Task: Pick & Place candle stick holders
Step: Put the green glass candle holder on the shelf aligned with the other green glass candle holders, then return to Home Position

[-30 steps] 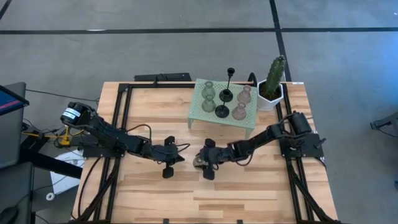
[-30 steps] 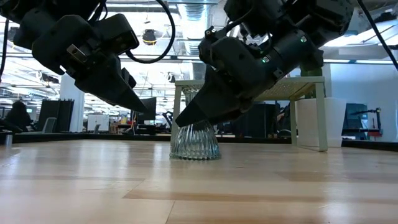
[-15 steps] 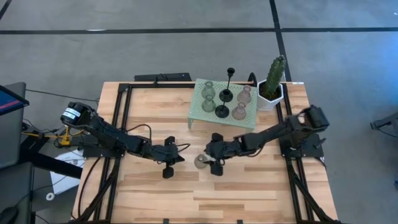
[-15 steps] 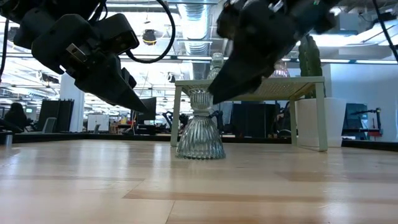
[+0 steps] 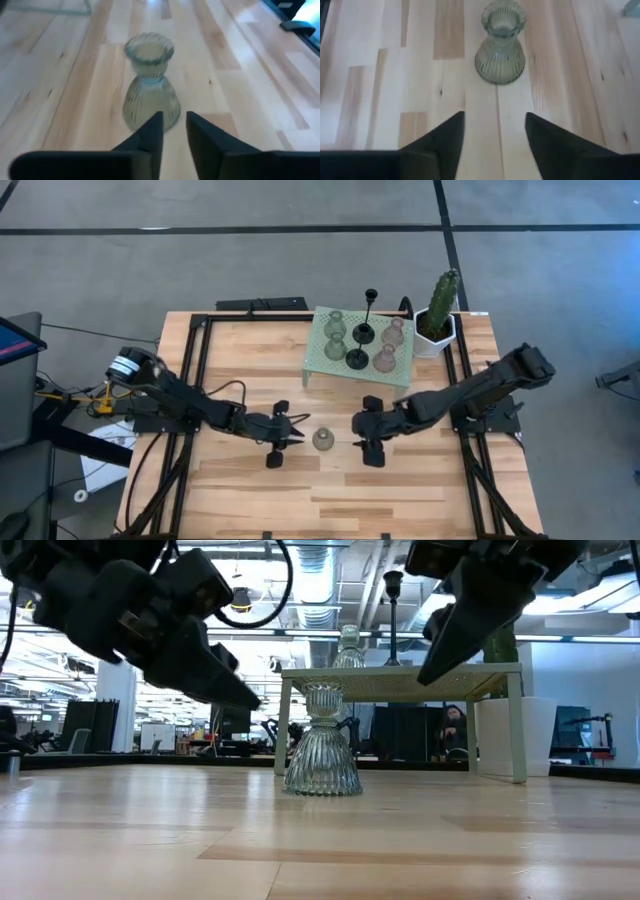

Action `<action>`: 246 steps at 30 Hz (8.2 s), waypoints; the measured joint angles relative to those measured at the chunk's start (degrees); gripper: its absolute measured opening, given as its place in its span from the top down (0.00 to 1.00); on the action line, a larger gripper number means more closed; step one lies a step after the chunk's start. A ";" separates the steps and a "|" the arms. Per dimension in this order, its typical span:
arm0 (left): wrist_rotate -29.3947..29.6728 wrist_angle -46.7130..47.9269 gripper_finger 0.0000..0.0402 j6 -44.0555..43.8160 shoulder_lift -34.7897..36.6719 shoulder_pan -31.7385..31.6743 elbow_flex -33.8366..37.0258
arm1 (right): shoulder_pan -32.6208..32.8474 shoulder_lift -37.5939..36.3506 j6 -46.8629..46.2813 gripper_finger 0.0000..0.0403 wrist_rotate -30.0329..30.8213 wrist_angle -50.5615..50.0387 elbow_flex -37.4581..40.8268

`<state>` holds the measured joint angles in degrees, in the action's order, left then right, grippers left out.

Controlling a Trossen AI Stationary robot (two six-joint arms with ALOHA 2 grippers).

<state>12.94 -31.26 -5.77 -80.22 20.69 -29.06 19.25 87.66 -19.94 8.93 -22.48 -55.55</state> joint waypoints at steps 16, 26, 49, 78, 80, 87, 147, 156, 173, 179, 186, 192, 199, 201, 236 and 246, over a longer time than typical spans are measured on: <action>-1.02 -20.67 0.41 2.26 -15.15 -3.81 -1.82 | 6.92 -0.51 -6.92 0.99 10.02 -9.28 0.02; -7.22 -20.97 0.29 2.12 -20.75 -6.18 -8.00 | 9.51 -0.51 -9.95 1.00 13.90 -9.32 0.02; -7.00 -22.32 0.60 1.88 -24.25 -6.58 -11.06 | 10.75 -0.48 -12.71 1.00 18.80 -10.55 0.02; 3.29 3.40 0.69 2.27 -2.63 -5.27 -10.75 | 10.79 -0.46 -16.64 1.00 19.69 -9.92 3.11; 3.53 3.95 0.69 3.33 1.20 -5.34 -10.75 | 11.11 -0.46 -17.50 1.00 20.02 -7.07 5.06; 5.14 7.17 0.68 6.37 12.78 -8.90 -10.81 | 13.43 -0.46 -20.99 1.00 23.11 5.62 12.96; -4.87 9.66 0.66 5.06 1.67 -33.01 -22.42 | 18.55 -0.45 -29.62 1.00 30.14 9.27 17.42; -4.87 7.13 0.55 5.78 1.67 -33.01 -22.42 | 18.55 -0.45 -29.62 1.00 30.14 9.27 17.42; -4.61 8.86 0.29 5.93 2.05 -33.50 -22.42 | 18.57 -0.46 -29.63 1.00 30.12 9.27 17.42; -4.41 16.28 0.29 5.79 5.48 -33.64 -22.40 | 18.65 -0.46 -29.60 1.00 30.12 9.02 17.40; -4.41 22.27 0.29 5.41 12.21 -32.94 -22.40 | 18.64 -0.46 -29.60 1.00 30.12 8.61 17.40; -7.23 31.79 0.29 2.83 17.64 -30.69 -22.40 | 18.65 -0.46 -29.60 1.00 30.12 8.51 17.40; -16.86 43.02 0.29 -5.18 22.83 -26.99 -22.40 | 18.64 -0.46 -28.37 1.00 28.42 10.12 17.38; -17.43 44.35 0.31 -4.96 24.03 -25.02 -21.67 | 18.66 -0.46 -26.53 1.00 27.77 11.49 17.38; -3.32 25.10 0.99 16.14 32.30 -7.44 -6.77 | -0.73 -44.52 18.43 1.00 10.21 5.21 25.66; -0.29 28.03 0.99 19.47 40.07 -6.06 -6.81 | -3.37 -53.85 18.44 1.00 8.85 7.89 29.35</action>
<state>12.66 -3.23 13.70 -40.14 14.63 -35.88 15.88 33.81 -1.50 17.78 -14.60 -26.20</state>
